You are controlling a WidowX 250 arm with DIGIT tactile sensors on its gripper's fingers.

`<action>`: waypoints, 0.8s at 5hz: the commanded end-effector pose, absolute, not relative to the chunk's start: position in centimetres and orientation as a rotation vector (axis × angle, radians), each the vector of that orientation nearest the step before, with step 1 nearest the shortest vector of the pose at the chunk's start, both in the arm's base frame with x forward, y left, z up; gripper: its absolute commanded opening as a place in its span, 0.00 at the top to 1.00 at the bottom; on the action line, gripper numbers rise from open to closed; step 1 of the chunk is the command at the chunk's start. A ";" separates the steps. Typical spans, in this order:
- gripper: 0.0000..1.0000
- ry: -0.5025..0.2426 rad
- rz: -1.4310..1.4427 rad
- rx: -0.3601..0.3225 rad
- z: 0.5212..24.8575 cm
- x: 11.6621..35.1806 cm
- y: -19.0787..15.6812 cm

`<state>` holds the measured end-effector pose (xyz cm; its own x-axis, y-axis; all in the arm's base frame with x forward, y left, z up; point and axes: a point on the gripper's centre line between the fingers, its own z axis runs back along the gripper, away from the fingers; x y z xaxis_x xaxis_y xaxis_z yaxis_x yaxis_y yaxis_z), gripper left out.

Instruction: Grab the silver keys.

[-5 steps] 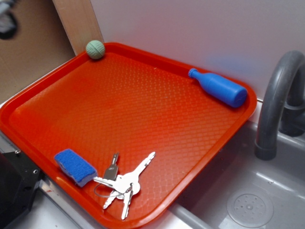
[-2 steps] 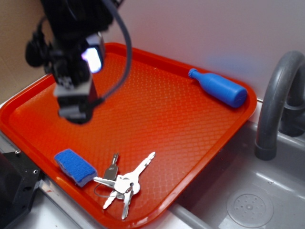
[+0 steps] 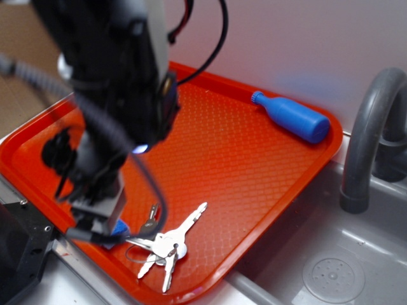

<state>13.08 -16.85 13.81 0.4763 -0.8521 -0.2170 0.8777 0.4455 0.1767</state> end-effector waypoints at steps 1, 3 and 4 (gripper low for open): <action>0.00 0.081 -1.090 0.276 13.9 11.6 -16.5; 0.00 0.175 -1.116 0.290 9.1 10.5 -15.4; 0.00 0.196 -1.185 0.343 6.8 9.4 -15.3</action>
<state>10.83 -15.63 6.52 0.3886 -0.8519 -0.3510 0.9214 0.3545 0.1595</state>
